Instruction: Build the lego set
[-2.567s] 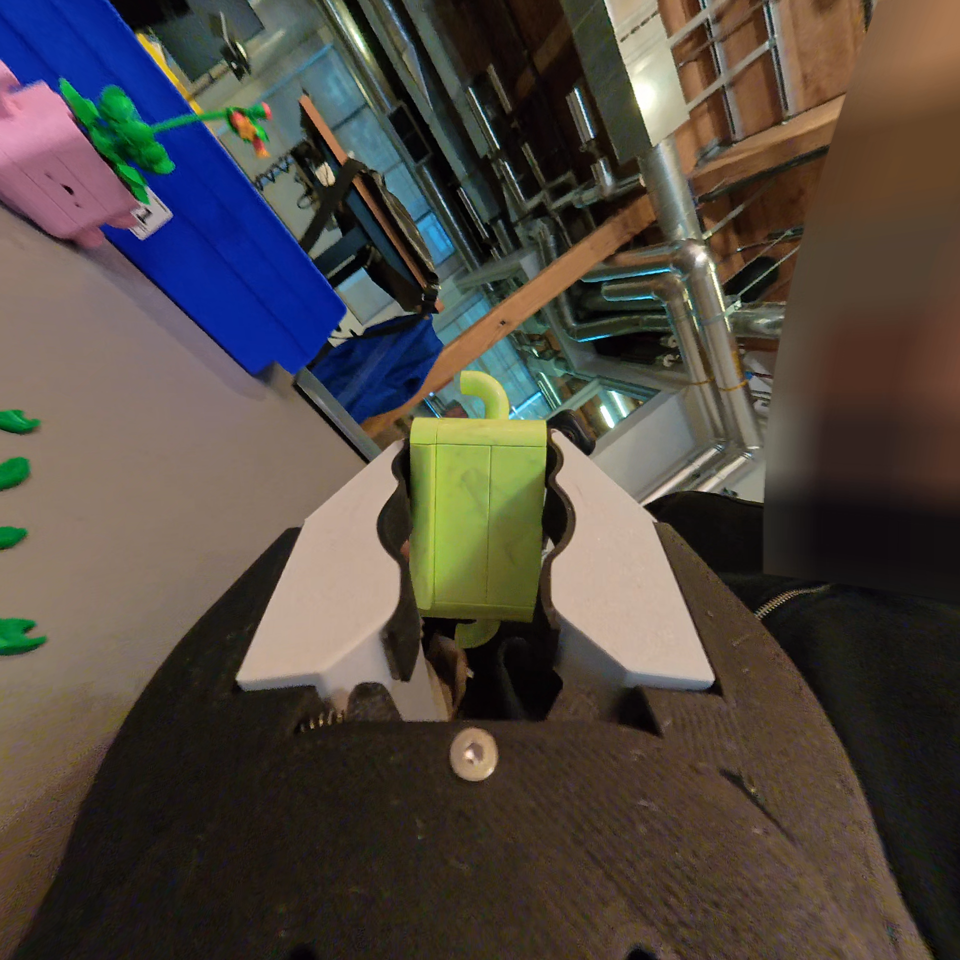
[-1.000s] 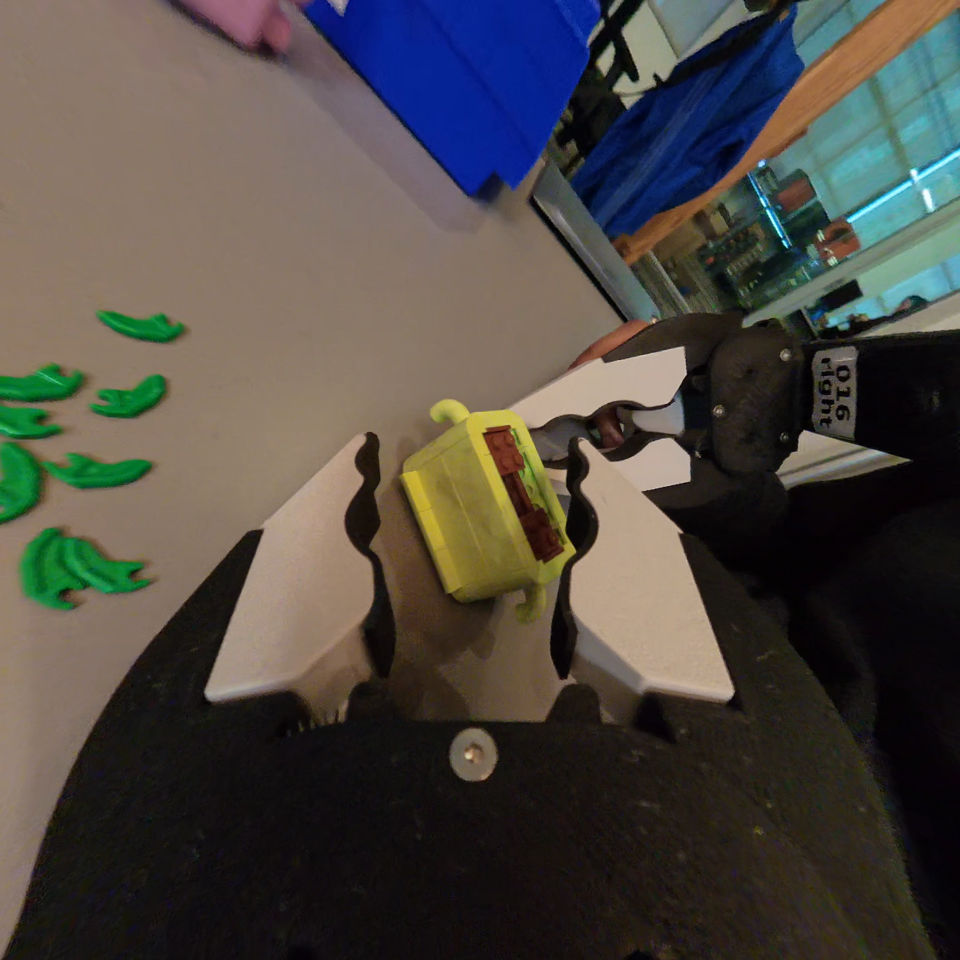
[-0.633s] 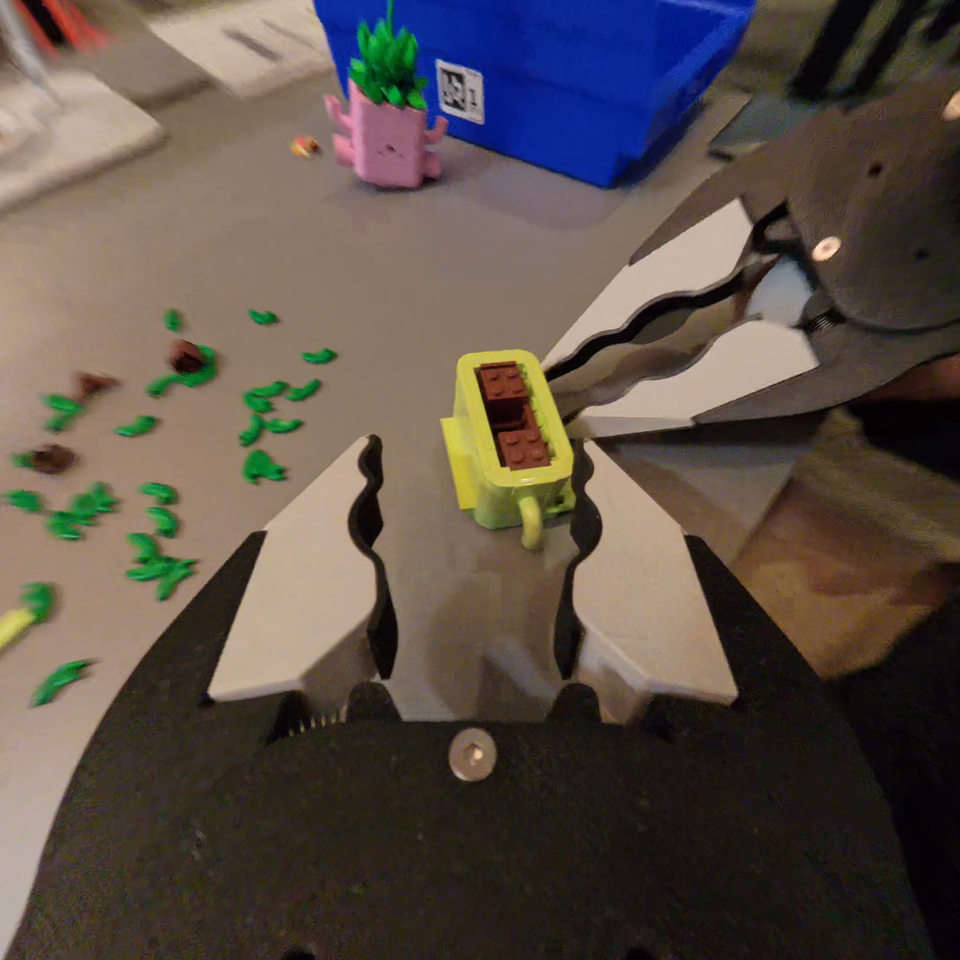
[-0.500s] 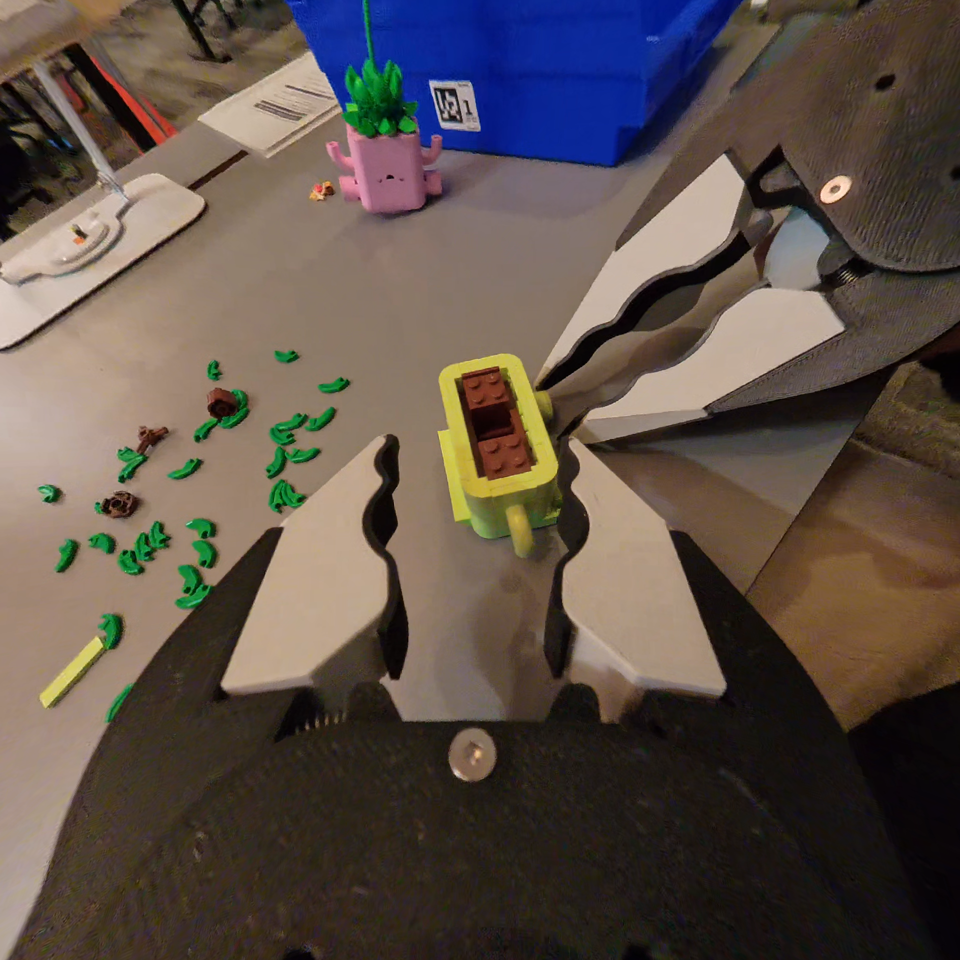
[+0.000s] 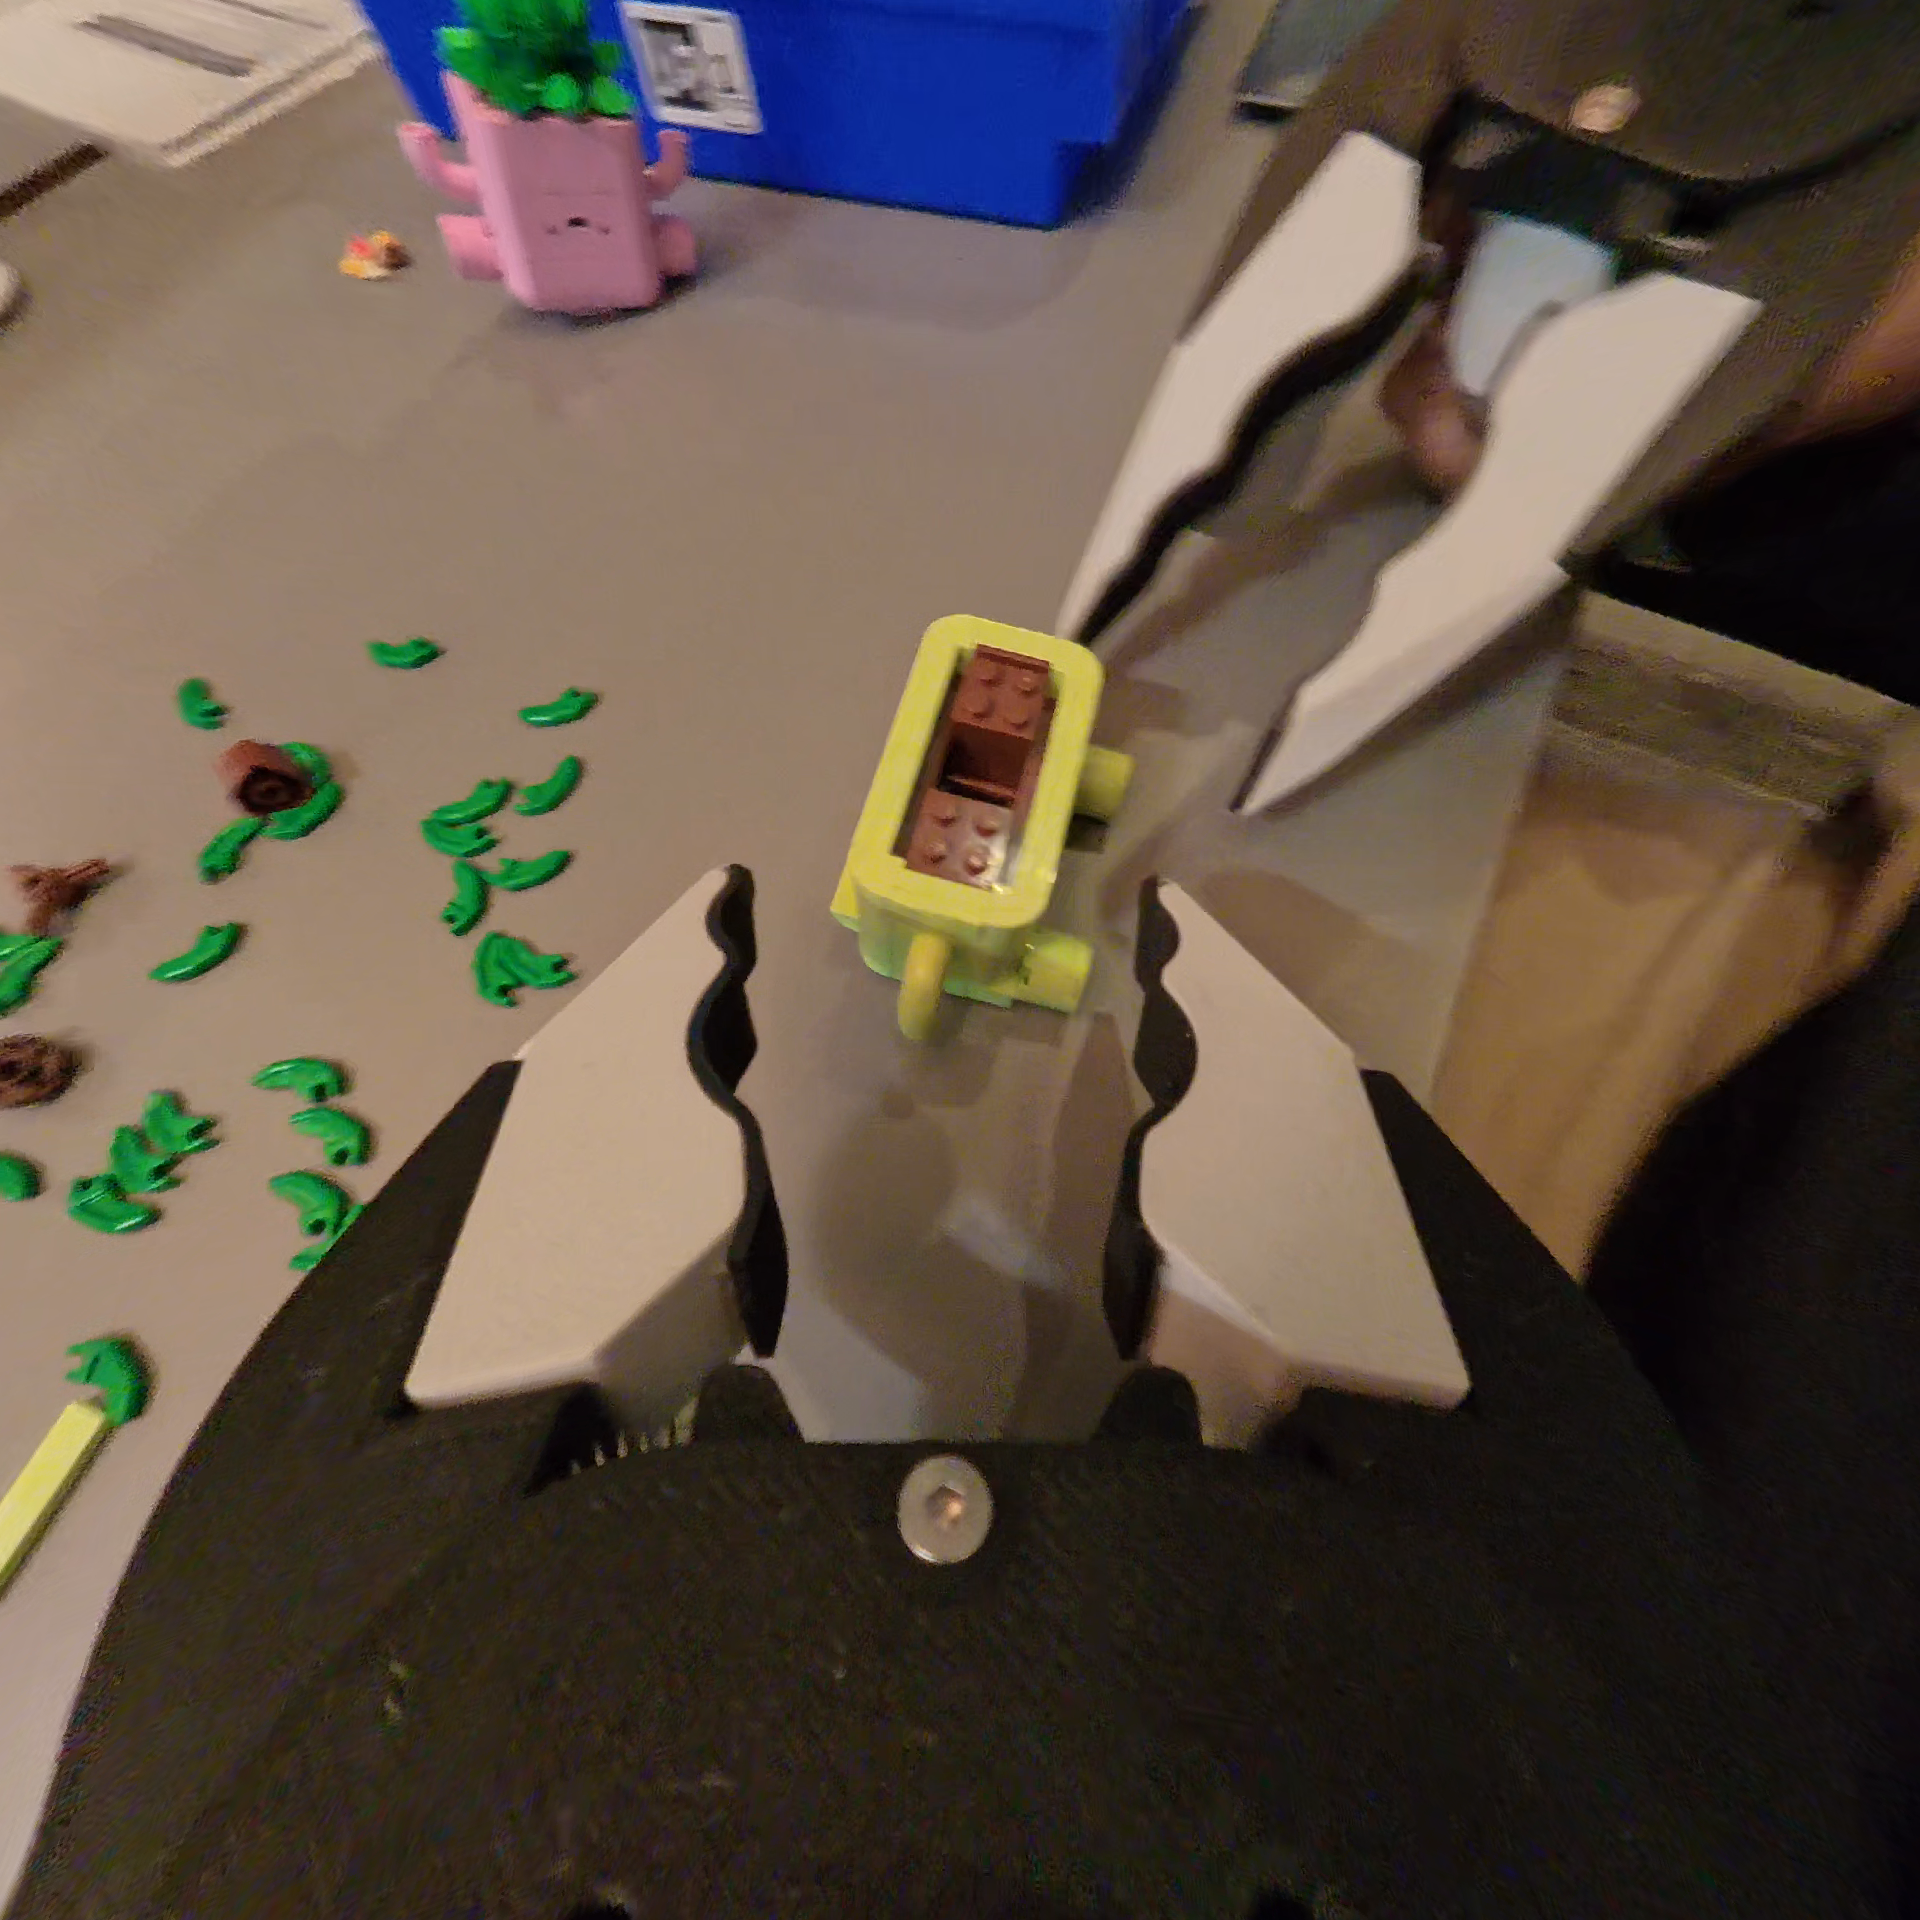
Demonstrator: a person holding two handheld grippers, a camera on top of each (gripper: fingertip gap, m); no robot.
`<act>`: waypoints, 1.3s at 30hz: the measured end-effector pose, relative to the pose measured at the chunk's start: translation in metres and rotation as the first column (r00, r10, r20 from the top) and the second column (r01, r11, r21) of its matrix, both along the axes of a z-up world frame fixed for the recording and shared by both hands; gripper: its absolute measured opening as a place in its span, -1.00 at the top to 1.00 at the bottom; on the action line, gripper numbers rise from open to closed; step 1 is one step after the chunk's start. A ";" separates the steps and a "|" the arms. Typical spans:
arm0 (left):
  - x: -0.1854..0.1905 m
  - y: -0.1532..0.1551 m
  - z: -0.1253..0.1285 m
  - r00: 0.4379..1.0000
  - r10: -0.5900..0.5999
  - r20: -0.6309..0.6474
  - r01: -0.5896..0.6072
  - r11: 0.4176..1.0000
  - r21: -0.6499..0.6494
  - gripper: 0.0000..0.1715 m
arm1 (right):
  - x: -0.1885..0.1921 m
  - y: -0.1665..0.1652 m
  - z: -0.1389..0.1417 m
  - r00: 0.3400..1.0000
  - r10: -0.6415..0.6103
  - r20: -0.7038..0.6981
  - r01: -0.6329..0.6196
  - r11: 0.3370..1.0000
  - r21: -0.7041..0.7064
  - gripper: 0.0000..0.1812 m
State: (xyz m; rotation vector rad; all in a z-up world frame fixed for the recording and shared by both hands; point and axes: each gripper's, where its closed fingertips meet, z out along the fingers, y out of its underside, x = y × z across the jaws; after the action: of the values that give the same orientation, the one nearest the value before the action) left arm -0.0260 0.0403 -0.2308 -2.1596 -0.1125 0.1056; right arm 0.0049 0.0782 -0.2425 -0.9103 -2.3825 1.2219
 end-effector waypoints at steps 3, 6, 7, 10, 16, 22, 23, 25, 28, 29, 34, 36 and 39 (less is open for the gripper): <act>0.009 -0.006 -0.001 0.992 -0.101 0.079 0.100 0.995 0.008 0.01 | -0.010 0.010 0.000 1.000 -0.029 0.006 0.029 1.000 -0.005 0.28; 0.012 -0.005 -0.005 0.980 -0.143 0.135 0.145 0.989 -0.005 -0.07 | -0.022 0.014 0.003 0.998 0.000 -0.058 0.002 1.000 0.029 0.13; 0.009 -0.004 -0.011 0.981 -0.136 0.135 0.143 0.989 -0.045 -0.08 | -0.024 0.013 0.003 0.997 0.029 -0.077 -0.025 0.999 0.042 0.11; 0.000 -0.003 -0.023 0.989 -0.142 0.043 0.147 0.980 -0.138 0.09 | -0.029 0.008 -0.003 0.986 0.140 -0.092 -0.130 0.986 0.109 0.07; 0.001 0.000 -0.024 0.984 -0.179 -0.023 0.174 0.973 -0.152 0.35 | -0.026 -0.007 -0.013 0.935 0.355 -0.016 -0.351 0.928 0.123 0.16; 0.010 -0.001 -0.024 0.972 -0.236 -0.017 0.231 0.961 -0.151 0.36 | -0.017 -0.013 -0.013 0.903 0.429 -0.006 -0.425 0.897 0.117 0.38; 0.011 -0.001 -0.024 0.969 -0.244 -0.029 0.237 0.959 -0.153 0.35 | -0.016 -0.013 -0.013 0.903 0.428 -0.022 -0.423 0.898 0.126 0.37; 0.014 -0.002 -0.024 0.962 -0.267 -0.063 0.255 0.954 -0.158 0.35 | -0.013 -0.013 -0.012 0.904 0.425 -0.042 -0.416 0.899 0.137 0.38; 0.018 -0.003 -0.024 0.944 -0.304 -0.126 0.282 0.945 -0.165 0.34 | -0.008 -0.013 -0.011 0.906 0.418 -0.067 -0.405 0.902 0.151 0.37; 0.019 -0.003 -0.024 0.941 -0.313 -0.132 0.290 0.942 -0.167 0.34 | -0.006 -0.013 -0.011 0.906 0.416 -0.071 -0.403 0.902 0.153 0.38; 0.019 -0.003 -0.026 0.944 -0.326 -0.053 0.313 0.935 -0.168 0.33 | -0.005 -0.014 -0.012 0.908 0.417 -0.031 -0.410 0.903 0.130 0.38; 0.020 -0.003 -0.026 0.944 -0.329 -0.021 0.321 0.933 -0.164 0.34 | -0.005 -0.014 -0.013 0.908 0.419 -0.009 -0.415 0.902 0.117 0.37; 0.021 -0.004 -0.026 0.942 -0.335 0.006 0.331 0.930 -0.161 0.34 | -0.005 -0.014 -0.013 0.908 0.419 0.004 -0.417 0.902 0.110 0.36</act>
State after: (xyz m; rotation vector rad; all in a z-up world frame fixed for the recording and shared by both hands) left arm -0.0054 0.0368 -0.2566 -2.3045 0.2855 -0.0603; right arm 0.0004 0.0644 -0.2560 -0.3555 -2.6857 1.2150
